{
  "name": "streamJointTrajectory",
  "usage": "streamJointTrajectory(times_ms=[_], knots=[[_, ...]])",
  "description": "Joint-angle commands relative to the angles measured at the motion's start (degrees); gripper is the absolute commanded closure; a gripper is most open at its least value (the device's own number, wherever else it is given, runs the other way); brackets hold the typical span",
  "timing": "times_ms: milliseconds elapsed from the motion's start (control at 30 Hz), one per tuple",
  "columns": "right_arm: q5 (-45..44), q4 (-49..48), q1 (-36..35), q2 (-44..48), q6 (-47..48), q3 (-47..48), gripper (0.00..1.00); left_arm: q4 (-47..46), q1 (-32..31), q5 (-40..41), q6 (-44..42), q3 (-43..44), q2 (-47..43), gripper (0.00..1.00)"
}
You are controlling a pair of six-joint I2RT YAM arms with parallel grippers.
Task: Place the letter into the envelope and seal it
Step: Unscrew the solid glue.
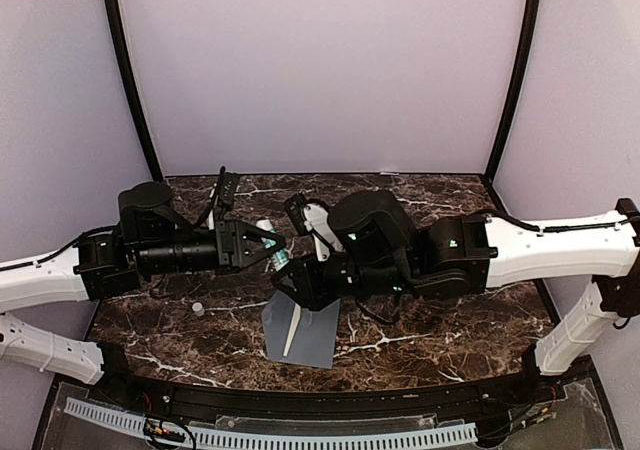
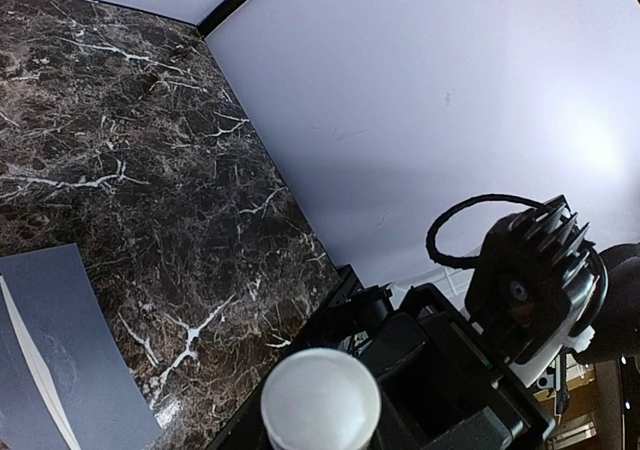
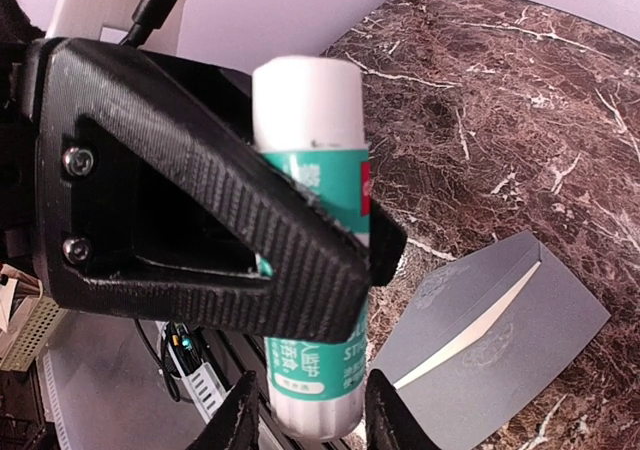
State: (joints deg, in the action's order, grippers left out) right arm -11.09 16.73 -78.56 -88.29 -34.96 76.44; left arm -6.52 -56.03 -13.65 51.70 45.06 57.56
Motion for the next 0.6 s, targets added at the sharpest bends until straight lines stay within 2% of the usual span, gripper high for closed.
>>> streamJointTrajectory(times_ms=[0, 367, 567], knots=[[-2.08, -2.51, -0.58, -0.35, -0.06, 2.04, 0.67, -1.63, 0.26, -1.27, 0.15, 1.17, 0.13, 1.0], [-1.9, -3.23, -0.53, -0.36, -0.1, 1.59, 0.8, -1.91, 0.25, -1.29, 0.03, 1.22, 0.27, 1.0], [0.53, -8.4, 0.18, 2.61, -1.29, -2.75, 0.87, -7.07, 0.43, -3.89, -0.05, -1.12, -0.77, 1.0]])
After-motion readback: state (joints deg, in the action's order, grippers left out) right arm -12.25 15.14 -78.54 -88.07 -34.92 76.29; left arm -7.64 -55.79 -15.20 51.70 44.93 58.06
